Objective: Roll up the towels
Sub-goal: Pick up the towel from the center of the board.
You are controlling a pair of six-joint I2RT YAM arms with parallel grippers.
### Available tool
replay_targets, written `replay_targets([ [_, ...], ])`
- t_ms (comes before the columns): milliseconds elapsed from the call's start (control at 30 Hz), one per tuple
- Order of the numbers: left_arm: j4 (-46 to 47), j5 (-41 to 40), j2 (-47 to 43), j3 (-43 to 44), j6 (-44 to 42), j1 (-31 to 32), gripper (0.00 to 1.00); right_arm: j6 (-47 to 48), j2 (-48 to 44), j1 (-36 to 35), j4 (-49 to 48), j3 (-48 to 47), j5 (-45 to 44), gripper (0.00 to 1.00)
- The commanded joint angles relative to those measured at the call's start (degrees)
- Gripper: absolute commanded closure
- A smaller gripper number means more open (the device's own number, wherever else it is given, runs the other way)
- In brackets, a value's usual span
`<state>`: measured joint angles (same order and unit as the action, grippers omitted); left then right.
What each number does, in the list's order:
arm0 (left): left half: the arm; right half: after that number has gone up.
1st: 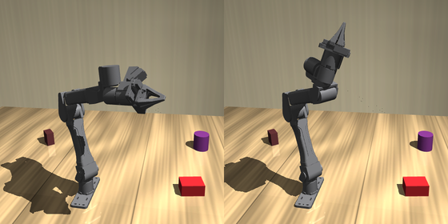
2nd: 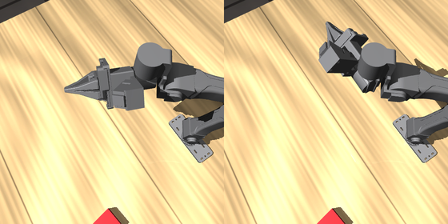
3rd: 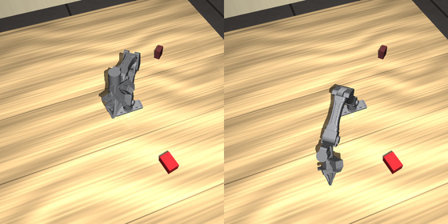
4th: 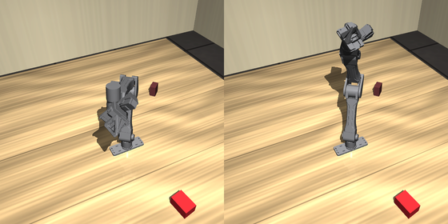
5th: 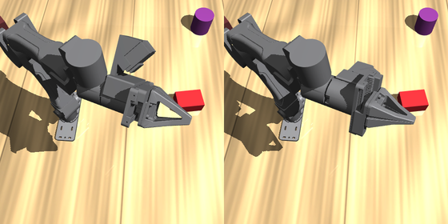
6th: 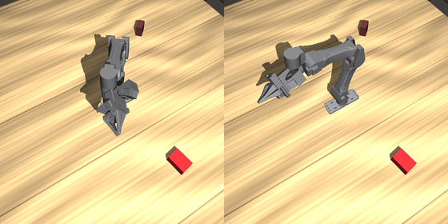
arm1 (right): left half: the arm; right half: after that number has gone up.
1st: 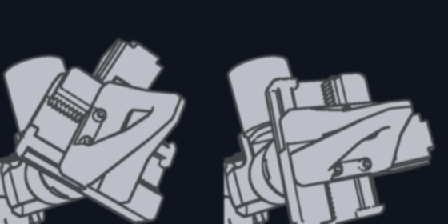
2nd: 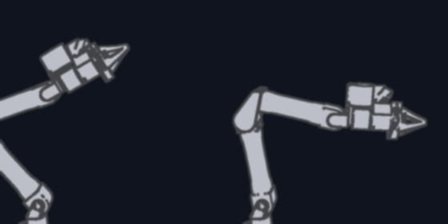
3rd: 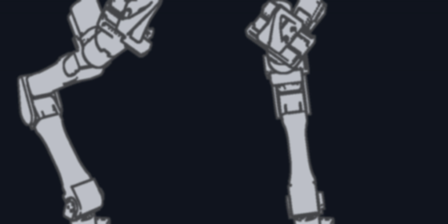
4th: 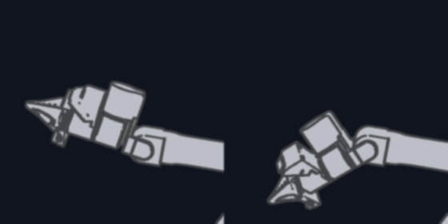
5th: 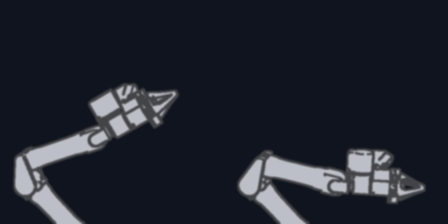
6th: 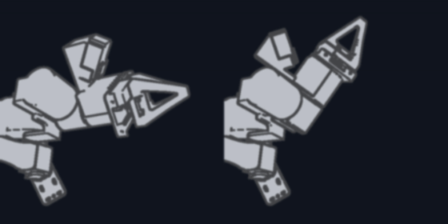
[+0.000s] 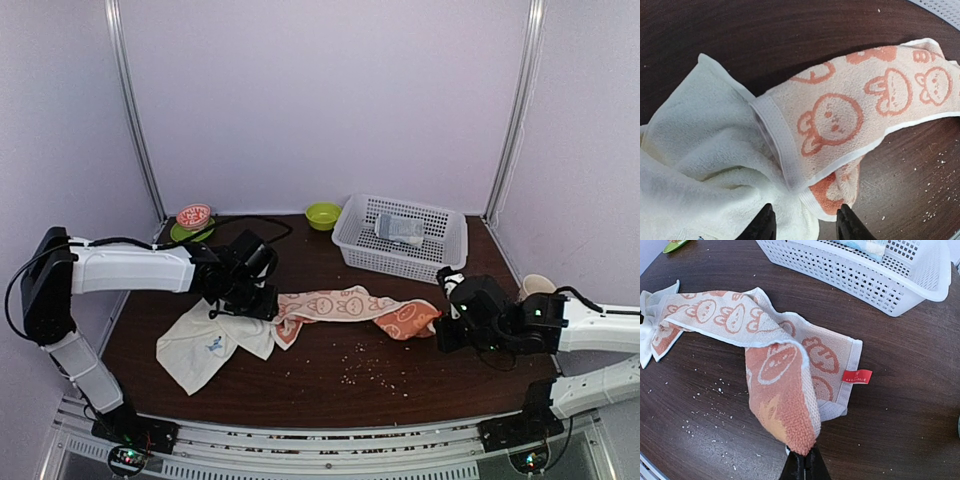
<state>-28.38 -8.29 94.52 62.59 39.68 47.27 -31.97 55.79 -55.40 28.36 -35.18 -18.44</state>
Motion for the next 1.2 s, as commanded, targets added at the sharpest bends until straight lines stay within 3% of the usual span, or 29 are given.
replay_targets([
  [0, 3.9, 5.8, 2.1, -0.5, 2.0, -2.3, 0.58, -0.9, -0.6, 0.4, -2.0, 0.6, -0.7, 1.0],
  [800, 9.9, 12.3, 7.7, -2.1, 2.1, -6.3, 0.58, -1.2, 0.8, 0.5, -3.5, -0.4, 0.2, 1.0],
  [1167, 12.2, 14.7, 6.2, -3.0, 1.9, -6.3, 0.89, -1.1, 0.7, 0.5, -3.3, -0.6, 0.0, 1.0],
])
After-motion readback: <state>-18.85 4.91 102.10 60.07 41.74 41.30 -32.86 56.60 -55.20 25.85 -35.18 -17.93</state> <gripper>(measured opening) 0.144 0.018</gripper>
